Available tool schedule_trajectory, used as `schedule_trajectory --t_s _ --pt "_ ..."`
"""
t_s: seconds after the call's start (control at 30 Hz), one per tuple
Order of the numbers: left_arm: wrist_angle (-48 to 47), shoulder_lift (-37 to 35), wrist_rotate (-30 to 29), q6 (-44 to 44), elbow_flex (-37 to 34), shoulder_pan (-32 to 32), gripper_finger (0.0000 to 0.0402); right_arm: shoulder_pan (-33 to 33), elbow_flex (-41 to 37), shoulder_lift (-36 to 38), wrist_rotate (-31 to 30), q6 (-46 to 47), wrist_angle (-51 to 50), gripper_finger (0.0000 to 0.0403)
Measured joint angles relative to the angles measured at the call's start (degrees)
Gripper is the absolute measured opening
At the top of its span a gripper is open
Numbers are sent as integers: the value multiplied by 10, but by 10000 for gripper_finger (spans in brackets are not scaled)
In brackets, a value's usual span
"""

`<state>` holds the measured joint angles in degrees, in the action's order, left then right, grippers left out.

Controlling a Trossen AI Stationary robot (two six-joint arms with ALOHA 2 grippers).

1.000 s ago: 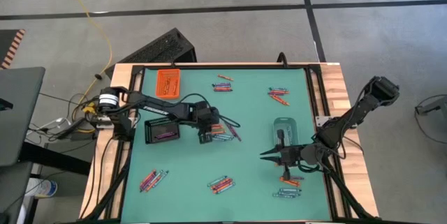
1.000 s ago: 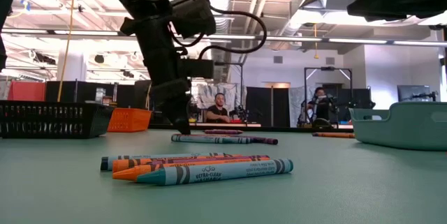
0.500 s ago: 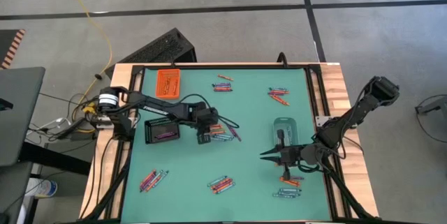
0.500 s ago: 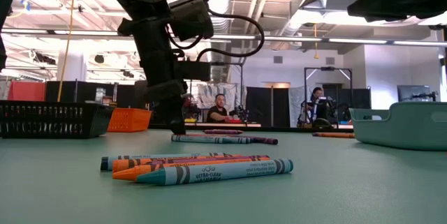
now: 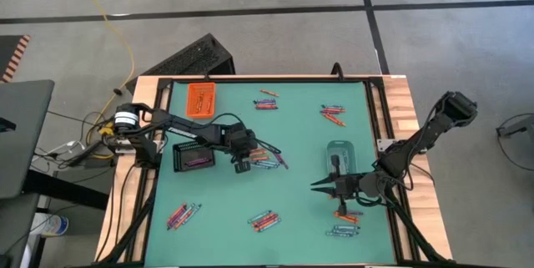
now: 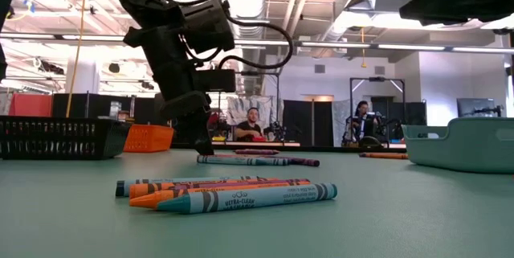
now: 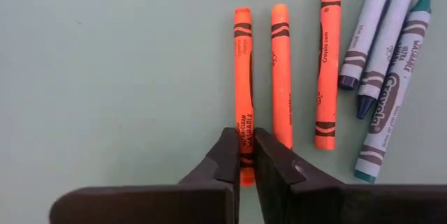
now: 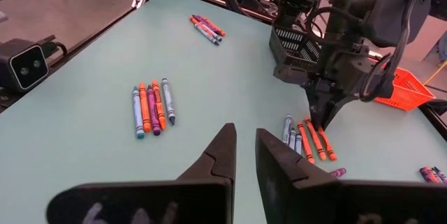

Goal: Sort crayons
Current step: Put the orange crayon into the orange bin

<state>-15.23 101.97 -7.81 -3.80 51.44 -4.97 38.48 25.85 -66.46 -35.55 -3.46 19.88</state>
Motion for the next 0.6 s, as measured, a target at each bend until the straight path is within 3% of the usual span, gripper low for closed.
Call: schedule_trajectory --t_s 0.23,0.4,0.6 --pt "26 -18 11 -1 3 0 12 0 0 0 0 0 -1 53" --pt "-19 -64 9 16 24 3 12 0 0 0 0 0 -2 53" --pt "-93 -145 -59 31 25 -7 12 0 0 0 0 4 1 53"
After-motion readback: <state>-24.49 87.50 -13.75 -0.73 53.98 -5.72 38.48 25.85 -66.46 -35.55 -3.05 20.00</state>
